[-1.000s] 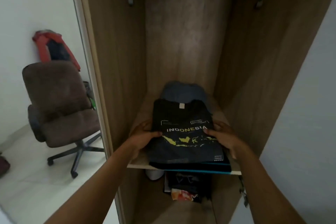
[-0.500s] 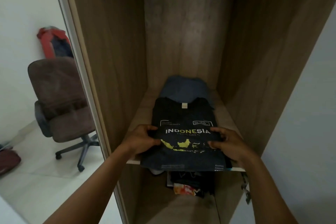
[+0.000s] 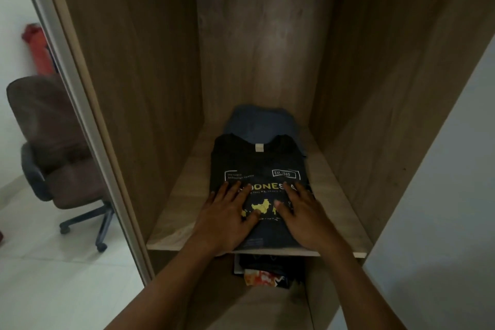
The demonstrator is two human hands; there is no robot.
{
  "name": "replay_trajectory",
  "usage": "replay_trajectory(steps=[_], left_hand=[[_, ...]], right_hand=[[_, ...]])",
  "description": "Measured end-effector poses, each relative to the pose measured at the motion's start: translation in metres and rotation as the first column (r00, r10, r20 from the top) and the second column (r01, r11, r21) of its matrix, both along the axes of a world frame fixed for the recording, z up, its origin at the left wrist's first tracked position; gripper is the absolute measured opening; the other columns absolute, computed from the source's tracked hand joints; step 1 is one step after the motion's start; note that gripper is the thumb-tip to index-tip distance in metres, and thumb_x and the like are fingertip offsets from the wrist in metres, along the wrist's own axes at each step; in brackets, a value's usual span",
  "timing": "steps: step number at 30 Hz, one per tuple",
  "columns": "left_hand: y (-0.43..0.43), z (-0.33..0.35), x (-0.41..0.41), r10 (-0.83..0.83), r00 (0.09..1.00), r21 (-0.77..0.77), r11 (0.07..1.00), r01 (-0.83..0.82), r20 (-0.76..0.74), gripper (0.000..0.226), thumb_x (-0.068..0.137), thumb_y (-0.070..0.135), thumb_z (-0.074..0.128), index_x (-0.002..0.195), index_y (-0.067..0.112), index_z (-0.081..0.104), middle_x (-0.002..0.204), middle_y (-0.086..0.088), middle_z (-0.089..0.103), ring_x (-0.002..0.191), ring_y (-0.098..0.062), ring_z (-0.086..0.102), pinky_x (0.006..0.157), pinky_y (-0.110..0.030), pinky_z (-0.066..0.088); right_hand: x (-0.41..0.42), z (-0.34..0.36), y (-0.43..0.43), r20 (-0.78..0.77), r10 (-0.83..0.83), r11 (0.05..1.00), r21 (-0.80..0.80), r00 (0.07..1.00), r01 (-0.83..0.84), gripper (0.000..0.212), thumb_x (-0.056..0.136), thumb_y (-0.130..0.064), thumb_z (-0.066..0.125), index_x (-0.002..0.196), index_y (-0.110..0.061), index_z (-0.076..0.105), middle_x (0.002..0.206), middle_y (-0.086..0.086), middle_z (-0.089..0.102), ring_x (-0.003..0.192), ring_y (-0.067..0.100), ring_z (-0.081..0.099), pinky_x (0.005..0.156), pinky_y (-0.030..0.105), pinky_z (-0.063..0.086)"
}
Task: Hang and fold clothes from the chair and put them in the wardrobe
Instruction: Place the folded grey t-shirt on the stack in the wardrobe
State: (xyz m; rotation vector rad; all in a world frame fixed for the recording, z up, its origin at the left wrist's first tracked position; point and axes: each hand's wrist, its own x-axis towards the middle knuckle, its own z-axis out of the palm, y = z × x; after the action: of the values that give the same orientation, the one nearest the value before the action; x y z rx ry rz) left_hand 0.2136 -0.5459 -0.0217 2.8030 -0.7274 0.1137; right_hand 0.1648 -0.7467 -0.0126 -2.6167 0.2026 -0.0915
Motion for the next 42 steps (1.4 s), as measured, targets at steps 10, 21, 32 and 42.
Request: replay_trajectory(steps=[10,21,32,42], left_hand=[[0.005,0.000,-0.011,0.070,0.981,-0.161,0.986,-0.041,0.182,0.074,0.084,0.077,0.025,0.139,0.031,0.041,0.138,0.002,0.040,0.124,-0.015,0.039,0.101,-0.035,0.043],[0.038,-0.011,-0.043,-0.013,0.998,-0.091,0.996,0.018,0.054,0.082,0.090,0.076,0.009,0.157,0.030,0.018,0.165,0.005,0.019,0.152,-0.019,0.010,0.123,-0.041,0.017],[0.104,-0.021,-0.158,-0.029,0.990,-0.165,0.986,0.006,-0.140,0.066,0.095,0.049,0.054,0.153,0.030,0.029,0.158,-0.001,0.033,0.138,-0.026,0.042,0.107,-0.039,0.042],[0.132,-0.106,-0.334,-0.131,0.906,-0.199,0.979,0.053,-0.402,0.084,0.078,0.077,0.045,0.145,0.026,0.042,0.135,0.001,0.059,0.119,-0.019,0.059,0.094,-0.029,0.046]], right_hand=[[-0.025,-0.016,0.009,0.449,-0.185,0.981,0.142,0.874,0.134,0.049,0.092,-0.053,0.057,0.133,-0.027,0.056,0.139,-0.007,0.040,0.122,0.007,0.041,0.088,0.024,0.041],[-0.052,-0.017,0.021,0.351,-0.078,0.997,0.006,0.933,0.081,0.054,0.103,-0.046,0.042,0.149,-0.019,0.043,0.152,0.004,0.043,0.135,0.022,0.042,0.110,0.034,0.035],[-0.163,-0.066,0.059,0.303,-0.077,0.996,-0.018,0.950,0.086,0.051,0.098,-0.037,0.056,0.144,-0.015,0.051,0.156,0.014,0.037,0.142,0.032,0.037,0.115,0.047,0.035],[-0.382,-0.138,0.107,0.068,-0.129,0.983,0.137,0.989,0.118,0.053,0.102,-0.036,0.048,0.151,-0.026,0.032,0.162,0.003,0.024,0.149,0.021,0.025,0.119,0.037,0.026]])
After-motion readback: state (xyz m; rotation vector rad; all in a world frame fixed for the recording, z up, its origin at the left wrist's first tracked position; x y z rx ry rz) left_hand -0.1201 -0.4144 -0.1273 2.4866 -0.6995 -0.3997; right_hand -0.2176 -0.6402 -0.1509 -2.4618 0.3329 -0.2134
